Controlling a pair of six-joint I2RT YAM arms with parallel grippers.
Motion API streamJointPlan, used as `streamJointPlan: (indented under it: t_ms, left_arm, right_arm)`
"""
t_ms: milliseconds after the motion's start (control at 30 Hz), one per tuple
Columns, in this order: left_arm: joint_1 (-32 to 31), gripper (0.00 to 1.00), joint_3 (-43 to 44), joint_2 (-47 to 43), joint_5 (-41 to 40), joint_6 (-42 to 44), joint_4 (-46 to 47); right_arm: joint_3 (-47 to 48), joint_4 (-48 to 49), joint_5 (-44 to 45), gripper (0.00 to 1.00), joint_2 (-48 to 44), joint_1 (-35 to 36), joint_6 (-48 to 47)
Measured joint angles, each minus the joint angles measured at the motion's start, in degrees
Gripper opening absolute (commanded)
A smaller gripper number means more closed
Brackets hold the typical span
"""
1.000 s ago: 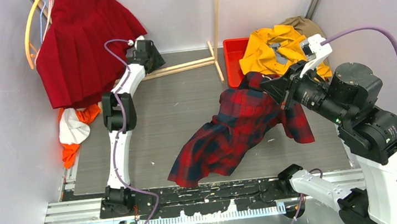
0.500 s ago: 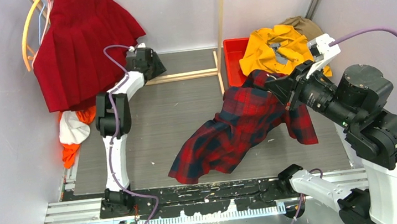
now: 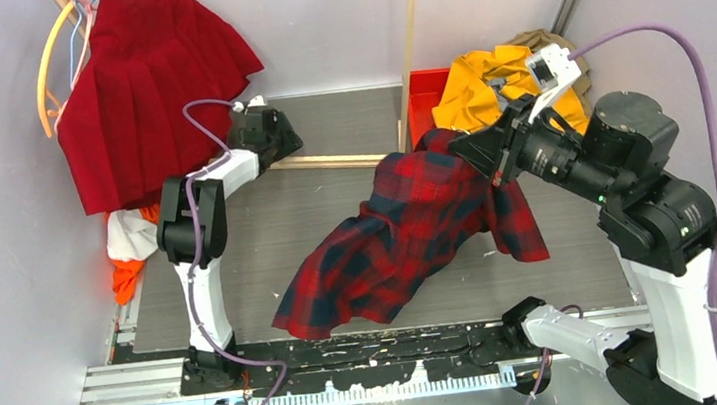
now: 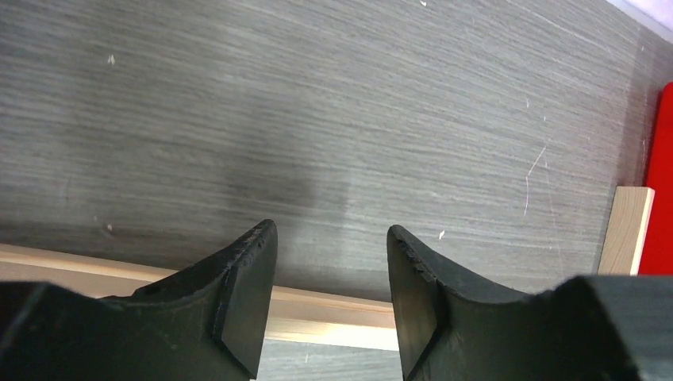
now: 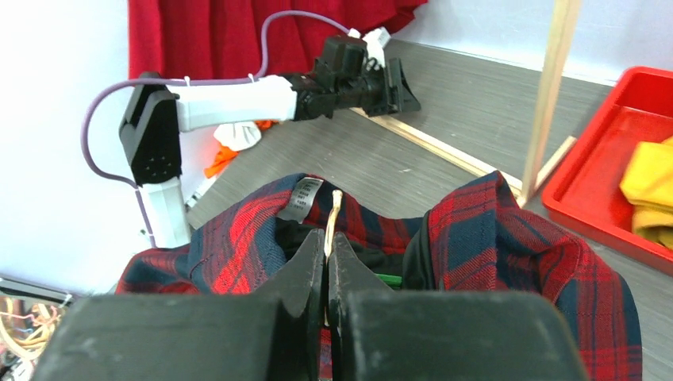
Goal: Place the skirt on the hanger
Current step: Move the clothesline to the center of the board.
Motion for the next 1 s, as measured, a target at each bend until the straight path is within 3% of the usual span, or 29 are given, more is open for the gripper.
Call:
streamJointPlan:
  t_ms: [533, 800, 1000]
  left_arm:
    - [-4.1, 0.54, -15.3, -8.6, -2.0, -1.9, 8.2]
    - [-7.4, 0.56, -21.9, -12.1, -3.1, -2.6, 13.5]
    - [-7.8, 0.57, -21.4, -13.4, -2.3, -1.0, 8.9]
  right_arm:
    - [1.1, 18.1, -7.3, 0.01, 15.3, 0.9, 7.7]
    - [7.9, 19.8, -7.8, 0.01, 23.5, 3.0, 7.8]
    - [9.0, 18.9, -8.8, 0.01, 23.4, 3.5, 6.8]
